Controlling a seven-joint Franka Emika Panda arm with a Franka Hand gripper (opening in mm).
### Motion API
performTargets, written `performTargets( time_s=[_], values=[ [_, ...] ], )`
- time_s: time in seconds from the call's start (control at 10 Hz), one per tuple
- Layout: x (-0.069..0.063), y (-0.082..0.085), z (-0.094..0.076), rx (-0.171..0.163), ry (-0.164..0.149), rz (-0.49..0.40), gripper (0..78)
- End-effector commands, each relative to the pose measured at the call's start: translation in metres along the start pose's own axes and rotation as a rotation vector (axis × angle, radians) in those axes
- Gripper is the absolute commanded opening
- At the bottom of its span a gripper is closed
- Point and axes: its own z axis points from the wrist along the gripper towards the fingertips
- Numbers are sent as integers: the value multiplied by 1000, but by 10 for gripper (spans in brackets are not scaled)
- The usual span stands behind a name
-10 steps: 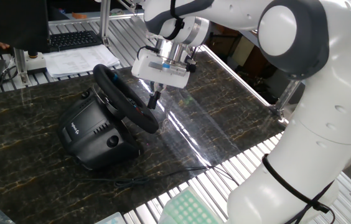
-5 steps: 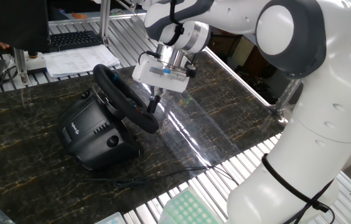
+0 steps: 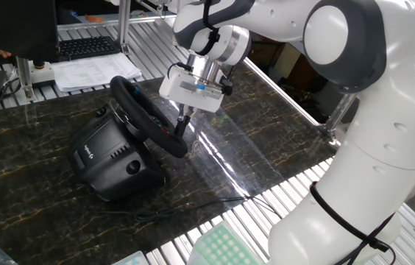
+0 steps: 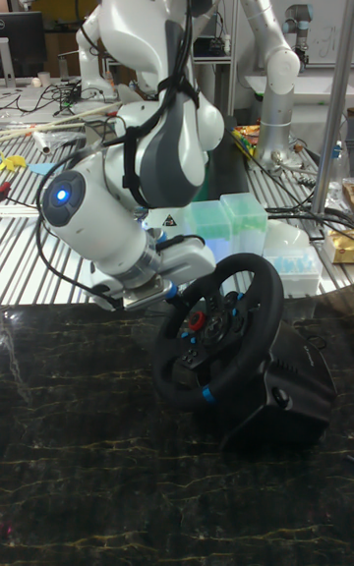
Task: Rotate the steering wheel 90 degrees clockwise
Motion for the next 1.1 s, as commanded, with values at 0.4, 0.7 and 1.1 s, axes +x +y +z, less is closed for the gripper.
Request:
performTargets(
  time_s=[0.4,0.7,1.1],
  values=[
    [1,4,14,-96,-5,3,0],
    [1,8,18,-105,-4,9,0],
    [4,17,23,-123,-8,19,0]
  ],
)
